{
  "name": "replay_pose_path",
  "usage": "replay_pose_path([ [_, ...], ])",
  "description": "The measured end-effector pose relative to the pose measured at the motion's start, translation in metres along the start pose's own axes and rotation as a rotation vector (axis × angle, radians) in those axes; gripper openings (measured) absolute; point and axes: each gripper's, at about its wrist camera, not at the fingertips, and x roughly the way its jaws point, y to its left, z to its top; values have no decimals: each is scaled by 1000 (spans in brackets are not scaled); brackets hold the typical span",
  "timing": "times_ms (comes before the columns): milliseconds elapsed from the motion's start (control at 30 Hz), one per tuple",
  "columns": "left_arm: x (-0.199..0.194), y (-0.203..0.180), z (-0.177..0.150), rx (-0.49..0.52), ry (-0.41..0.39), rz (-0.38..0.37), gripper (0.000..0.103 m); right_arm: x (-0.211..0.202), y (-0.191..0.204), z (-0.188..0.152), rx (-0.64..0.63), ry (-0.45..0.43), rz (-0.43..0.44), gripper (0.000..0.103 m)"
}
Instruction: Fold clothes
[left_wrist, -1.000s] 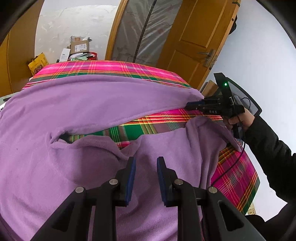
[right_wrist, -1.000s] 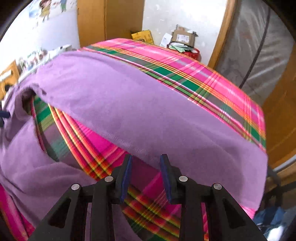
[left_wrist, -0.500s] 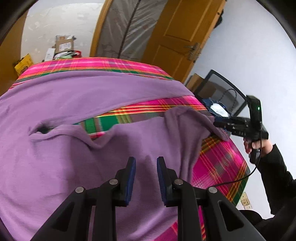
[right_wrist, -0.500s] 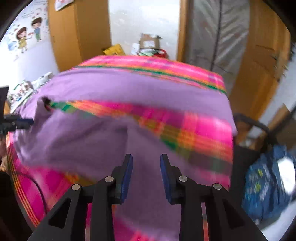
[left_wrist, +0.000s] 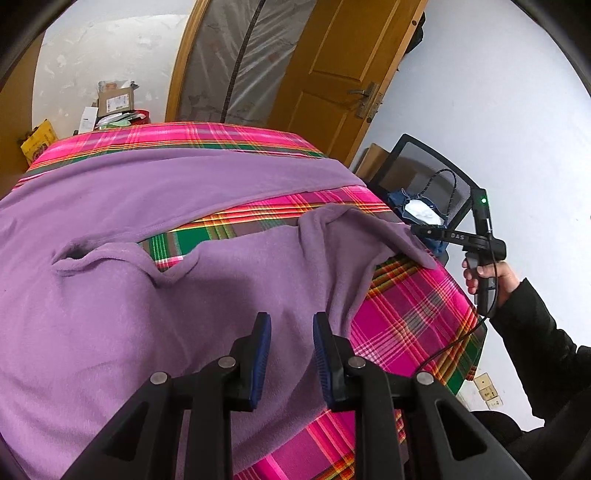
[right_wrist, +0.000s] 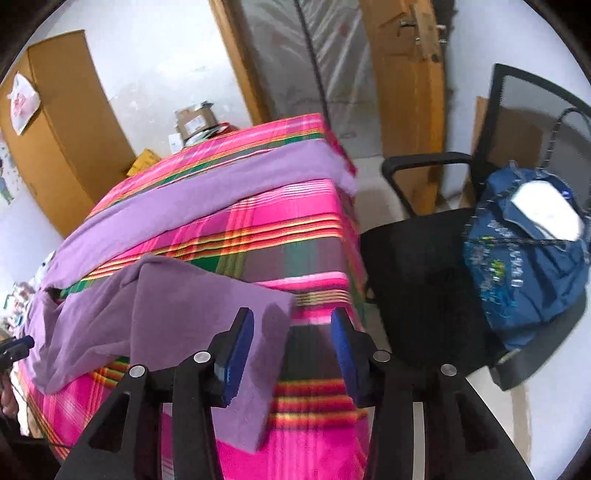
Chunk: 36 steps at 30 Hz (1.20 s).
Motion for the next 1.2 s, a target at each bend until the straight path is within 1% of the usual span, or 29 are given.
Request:
replay_pose_path([
  [100,0,-1,0,-1,2,5,24,12,9,0,-30,29,11,44],
  [133,1,-1,0,-1,4,6,24,14,10,1,-40,33,4,42],
  [167,2,-1,0,-2,5,6,24,15,12,2,-50,35,-4,19],
  [200,3,-2,1,-3,6,4,24,18,13,5,-55,42,-10,6],
  [300,7,-4,1,0,13,-3,24,19,7,19,-63,28,-45,5],
  [433,11,-7,0,8,24,-13,24,12,-11,54,-29,-42,-114,5],
  [533,15,-10,-1,12,34,-27,24,13,-21,77,5,-51,-184,12],
  [567,16,-11,-1,13,37,-31,24,13,-22,79,14,-48,-196,21],
  [600,18,-12,-1,15,40,-34,24,12,-23,80,22,-44,-204,32],
  [633,19,-14,-1,17,42,-36,24,9,-25,74,47,-43,-194,35],
  [733,24,-20,-2,37,56,-49,24,1,-33,52,137,-42,-147,36],
  [833,30,-31,-1,82,66,-70,25,-7,-41,29,226,-40,-100,37],
  [867,32,-35,-1,97,68,-77,25,-9,-44,22,255,-39,-85,40],
  [900,34,-38,-1,110,72,-82,25,-10,-50,12,299,-33,-65,42],
  [1000,43,-49,-1,151,83,-91,25,-8,-69,-15,440,-12,1,43],
  [1100,52,-58,0,188,88,-87,25,-4,-76,-26,519,-13,87,43],
  [1167,59,-65,0,213,88,-69,25,-2,-76,-25,538,-21,152,43],
  [1200,62,-68,1,224,88,-63,25,0,-75,-23,541,-23,164,43],
])
